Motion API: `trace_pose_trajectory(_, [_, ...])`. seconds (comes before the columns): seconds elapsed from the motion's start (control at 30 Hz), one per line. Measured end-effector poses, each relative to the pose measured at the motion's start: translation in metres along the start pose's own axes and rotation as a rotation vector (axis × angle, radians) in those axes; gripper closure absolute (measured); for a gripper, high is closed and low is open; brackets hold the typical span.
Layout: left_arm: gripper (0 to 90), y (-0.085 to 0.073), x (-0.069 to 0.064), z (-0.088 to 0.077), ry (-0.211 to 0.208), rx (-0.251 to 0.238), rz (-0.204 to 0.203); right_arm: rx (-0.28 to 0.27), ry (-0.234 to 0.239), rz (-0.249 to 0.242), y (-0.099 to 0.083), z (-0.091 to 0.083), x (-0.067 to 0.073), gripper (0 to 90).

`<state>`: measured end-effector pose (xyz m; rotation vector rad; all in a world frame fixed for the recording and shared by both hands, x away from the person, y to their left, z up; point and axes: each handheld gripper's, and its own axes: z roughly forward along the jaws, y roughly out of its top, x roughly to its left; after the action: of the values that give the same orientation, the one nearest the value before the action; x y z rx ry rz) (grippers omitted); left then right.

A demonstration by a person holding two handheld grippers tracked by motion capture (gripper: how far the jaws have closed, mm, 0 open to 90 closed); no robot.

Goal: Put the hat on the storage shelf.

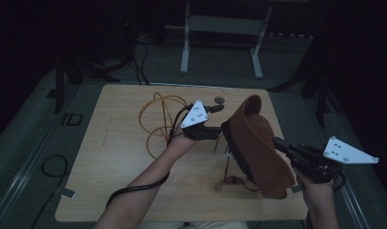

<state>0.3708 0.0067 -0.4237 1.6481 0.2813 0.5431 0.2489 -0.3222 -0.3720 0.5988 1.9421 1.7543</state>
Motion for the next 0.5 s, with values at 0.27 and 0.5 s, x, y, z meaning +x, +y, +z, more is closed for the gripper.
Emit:
trace_pose_trajectory(0.27, [21.7,0.001,-0.018,-0.005,0.042,0.039,-0.053,0.032,-0.140,-0.018,0.013,-0.009,-0.016,90.0])
trace_pose_trajectory(0.5, [14.8,0.001,-0.030,-0.026,0.048,0.093,-0.076,0.025,-0.195,-0.046,0.029,-0.006,-0.027,90.0])
